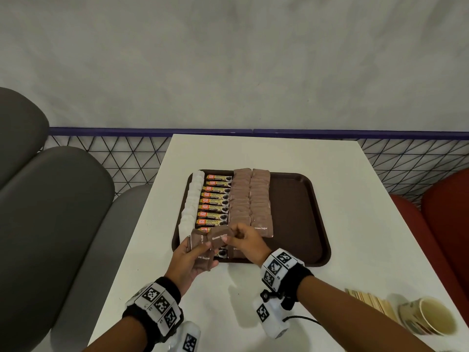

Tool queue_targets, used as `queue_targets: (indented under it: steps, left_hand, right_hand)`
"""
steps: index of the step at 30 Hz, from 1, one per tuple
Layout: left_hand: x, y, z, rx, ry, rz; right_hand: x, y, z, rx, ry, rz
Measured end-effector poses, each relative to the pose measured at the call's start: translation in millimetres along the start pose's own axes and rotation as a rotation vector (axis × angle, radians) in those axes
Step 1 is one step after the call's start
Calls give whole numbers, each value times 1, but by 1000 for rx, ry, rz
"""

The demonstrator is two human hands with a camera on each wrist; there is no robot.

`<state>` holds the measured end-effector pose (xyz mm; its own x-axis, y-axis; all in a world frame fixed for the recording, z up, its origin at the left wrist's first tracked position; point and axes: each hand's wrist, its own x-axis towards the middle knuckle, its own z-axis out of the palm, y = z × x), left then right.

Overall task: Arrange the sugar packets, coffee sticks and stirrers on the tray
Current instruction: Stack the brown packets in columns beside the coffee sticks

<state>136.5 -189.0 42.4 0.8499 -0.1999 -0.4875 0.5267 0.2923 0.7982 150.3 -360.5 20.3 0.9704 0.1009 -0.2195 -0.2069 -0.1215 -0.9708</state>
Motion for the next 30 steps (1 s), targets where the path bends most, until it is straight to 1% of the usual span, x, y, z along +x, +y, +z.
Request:
queue_targets:
  steps: [2,4,7,10,12,14,18,23,26,30]
  left_hand:
    - [1,-2,-2,-75,12,-22]
    - [3,-2,-6,-126,24,-32]
    - [2,-2,-11,-137,25,-19]
    - [-1,-2,-13,-131,14,-25]
    - [-1,-2,-14,-113,16,-35]
    - [0,-2,-14,-105,21,-42]
    - [1,-2,-12,-113,37,-60]
    - [3,-1,-10,-101,49,-86]
    - [4,0,-11,-72,50,-82]
    - [5,1,-12,-25,55,-67]
  right_hand:
    - [0,-3,-6,8,81,13]
    - [1,-2,-18,-42,195,32]
    - [1,6,-45,-172,387,93]
    - [-2,14,-69,-250,489,149]
    - [-6,20,-80,-318,484,198]
    - [-7,27,-85,-376,442,256]
    - [-4,40,-83,-467,398,339]
    - [5,43,-73,-537,474,358]
    - [9,44,-71,-611,477,365]
    - [11,43,-71,-650,506,374]
